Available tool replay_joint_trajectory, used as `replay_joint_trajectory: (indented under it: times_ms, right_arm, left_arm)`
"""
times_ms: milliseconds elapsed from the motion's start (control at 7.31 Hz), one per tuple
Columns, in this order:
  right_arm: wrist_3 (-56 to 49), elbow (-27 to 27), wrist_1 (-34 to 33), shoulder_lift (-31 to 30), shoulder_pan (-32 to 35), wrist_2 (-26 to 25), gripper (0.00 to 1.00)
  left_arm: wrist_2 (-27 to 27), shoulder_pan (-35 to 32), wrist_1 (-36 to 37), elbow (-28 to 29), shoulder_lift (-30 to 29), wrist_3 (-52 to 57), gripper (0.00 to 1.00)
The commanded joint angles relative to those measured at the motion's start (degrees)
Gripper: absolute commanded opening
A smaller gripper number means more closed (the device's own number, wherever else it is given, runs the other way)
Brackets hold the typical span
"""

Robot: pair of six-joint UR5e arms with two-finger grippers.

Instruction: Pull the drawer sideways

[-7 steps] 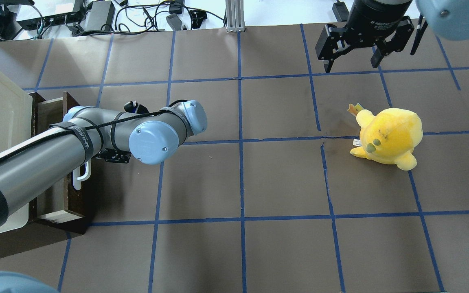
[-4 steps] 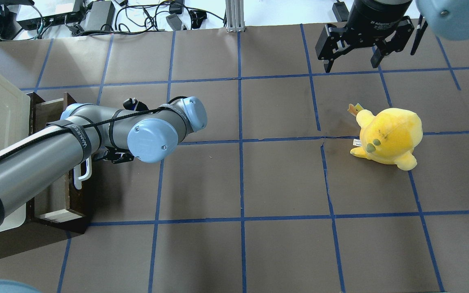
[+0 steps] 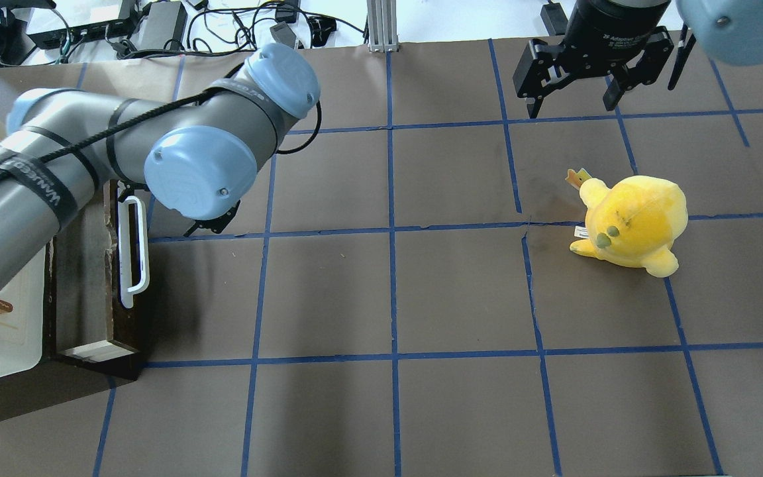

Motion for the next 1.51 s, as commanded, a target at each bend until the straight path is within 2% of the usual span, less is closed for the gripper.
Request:
replay_joint_trajectory:
  times_ms: [0,137,274,411,684,821,1368]
  right_arm:
    - [0.04,0.0,0.0,0.0,0.0,0.0,1.0]
    - [0.04,0.0,0.0,0.0,0.0,0.0,1.0]
    - [0.04,0.0,0.0,0.0,0.0,0.0,1.0]
    - [0.04,0.0,0.0,0.0,0.0,0.0,1.0]
    - [0.04,0.0,0.0,0.0,0.0,0.0,1.0]
    - [0.04,0.0,0.0,0.0,0.0,0.0,1.0]
    - [0.04,0.0,0.0,0.0,0.0,0.0,1.0]
  left_arm:
    - [-8.59,0.19,-3.09,2.83,7.49,2.64,1.0]
    - [-13.05,0.19,-3.29,4.41,10.83,4.9,1.0]
    - [-18.75,0.88,-4.43,4.42,12.52,4.84,1.0]
    - [-21.94,2.89,-6.53,4.86,13.23,5.01,1.0]
    - [-36.84,11.22,-6.02,7.22,13.85,7.73,1.0]
    - [-40.57,14.48,-4.28,8.19,13.77,9.13,1.0]
    - [-40.69,14.25,-2.77,7.41,13.94,8.79,1.0]
